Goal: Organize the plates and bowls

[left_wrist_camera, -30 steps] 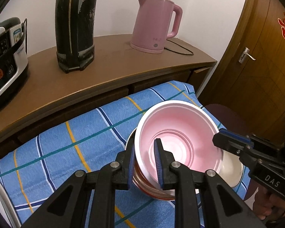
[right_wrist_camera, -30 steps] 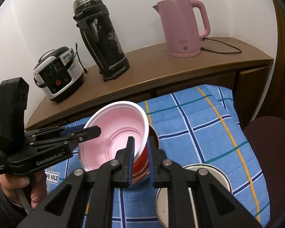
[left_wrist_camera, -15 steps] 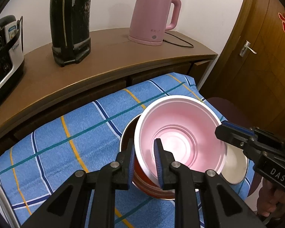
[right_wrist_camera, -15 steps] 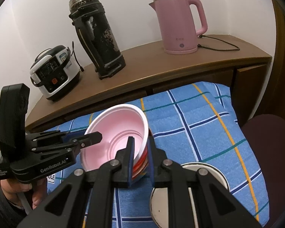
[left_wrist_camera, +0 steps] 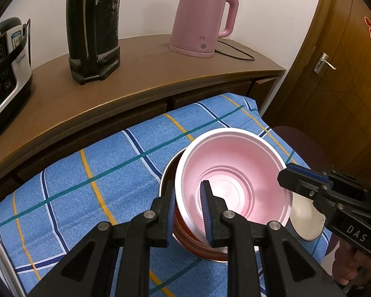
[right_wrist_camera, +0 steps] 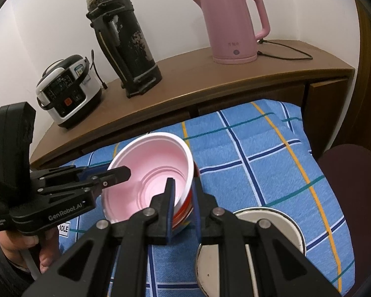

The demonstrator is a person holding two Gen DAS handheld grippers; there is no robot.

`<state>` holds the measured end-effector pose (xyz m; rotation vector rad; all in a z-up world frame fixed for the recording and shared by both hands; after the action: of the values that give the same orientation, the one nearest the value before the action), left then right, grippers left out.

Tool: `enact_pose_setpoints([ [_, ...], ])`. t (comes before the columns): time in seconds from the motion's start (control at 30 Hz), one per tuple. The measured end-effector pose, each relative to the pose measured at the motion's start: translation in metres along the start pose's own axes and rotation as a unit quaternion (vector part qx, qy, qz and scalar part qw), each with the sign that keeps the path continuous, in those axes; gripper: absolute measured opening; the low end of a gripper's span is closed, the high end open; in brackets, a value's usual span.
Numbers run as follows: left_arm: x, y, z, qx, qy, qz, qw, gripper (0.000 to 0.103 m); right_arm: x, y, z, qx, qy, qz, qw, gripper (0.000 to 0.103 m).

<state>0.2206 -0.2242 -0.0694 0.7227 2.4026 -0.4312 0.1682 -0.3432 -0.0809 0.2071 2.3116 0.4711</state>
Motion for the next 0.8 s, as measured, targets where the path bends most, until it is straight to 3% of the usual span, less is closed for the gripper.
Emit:
enact_pose_setpoints([
  [0.8, 0.0, 0.006, 0.005, -0.013, 0.007, -0.003, 0.9999, 0.021, 0.006, 0.002, 0.016, -0.001, 0.015, -0.003, 1.0, 0.015],
])
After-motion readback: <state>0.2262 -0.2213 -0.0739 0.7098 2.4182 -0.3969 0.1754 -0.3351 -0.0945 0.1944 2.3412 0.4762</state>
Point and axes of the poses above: each gripper's, at about its wrist camera, not at the fingertips, and z roughly the way its jaws point, y to its left, x to its underside, the point moved 5 cm from there along z, roughly the way its jaws point, and after that the axes turned 4 degrees about -x, right-handed, at the moved point
